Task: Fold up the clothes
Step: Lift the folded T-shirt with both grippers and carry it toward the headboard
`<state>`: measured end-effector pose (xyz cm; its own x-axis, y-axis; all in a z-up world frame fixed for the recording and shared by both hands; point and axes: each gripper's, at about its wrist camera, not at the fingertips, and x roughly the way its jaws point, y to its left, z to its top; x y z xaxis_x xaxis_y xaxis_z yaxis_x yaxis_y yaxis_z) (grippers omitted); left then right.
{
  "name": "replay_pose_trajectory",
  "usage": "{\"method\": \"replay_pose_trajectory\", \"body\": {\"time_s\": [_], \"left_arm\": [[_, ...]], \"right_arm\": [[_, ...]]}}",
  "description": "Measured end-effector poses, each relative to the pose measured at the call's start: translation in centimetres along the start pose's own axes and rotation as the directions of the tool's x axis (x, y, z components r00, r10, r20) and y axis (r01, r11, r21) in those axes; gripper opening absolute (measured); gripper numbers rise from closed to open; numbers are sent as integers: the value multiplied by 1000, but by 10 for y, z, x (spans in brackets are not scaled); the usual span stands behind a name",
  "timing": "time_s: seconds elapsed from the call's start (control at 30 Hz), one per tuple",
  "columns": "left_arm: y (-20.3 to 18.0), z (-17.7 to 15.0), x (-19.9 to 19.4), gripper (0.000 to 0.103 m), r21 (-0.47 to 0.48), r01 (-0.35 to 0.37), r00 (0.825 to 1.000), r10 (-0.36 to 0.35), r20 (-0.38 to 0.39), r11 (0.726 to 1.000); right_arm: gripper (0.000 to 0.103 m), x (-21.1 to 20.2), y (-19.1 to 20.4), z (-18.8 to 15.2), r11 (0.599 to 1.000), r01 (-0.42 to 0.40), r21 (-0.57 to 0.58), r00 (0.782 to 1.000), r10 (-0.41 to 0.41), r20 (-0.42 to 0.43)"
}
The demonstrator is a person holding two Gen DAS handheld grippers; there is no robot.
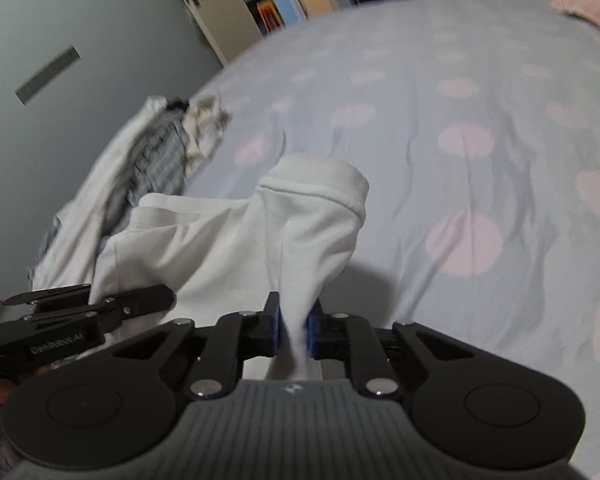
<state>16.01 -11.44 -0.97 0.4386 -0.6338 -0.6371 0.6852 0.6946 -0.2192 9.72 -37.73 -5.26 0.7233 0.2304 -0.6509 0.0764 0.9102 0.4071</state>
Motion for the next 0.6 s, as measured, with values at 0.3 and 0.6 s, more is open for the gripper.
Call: {"method": "replay_pose_trajectory", "body": {"time_s": [0.3, 0.6], "left_arm": [[-65, 26, -39, 12, 122, 118, 984, -133, 122, 985], [-169, 88, -56, 12, 349, 286, 918, -360, 168, 892]], "right_arm": [[13, -110, 5, -21, 997, 79, -23, 975, -72, 210], [13, -242, -6, -46, 961, 278, -11, 860, -243, 449]]}}
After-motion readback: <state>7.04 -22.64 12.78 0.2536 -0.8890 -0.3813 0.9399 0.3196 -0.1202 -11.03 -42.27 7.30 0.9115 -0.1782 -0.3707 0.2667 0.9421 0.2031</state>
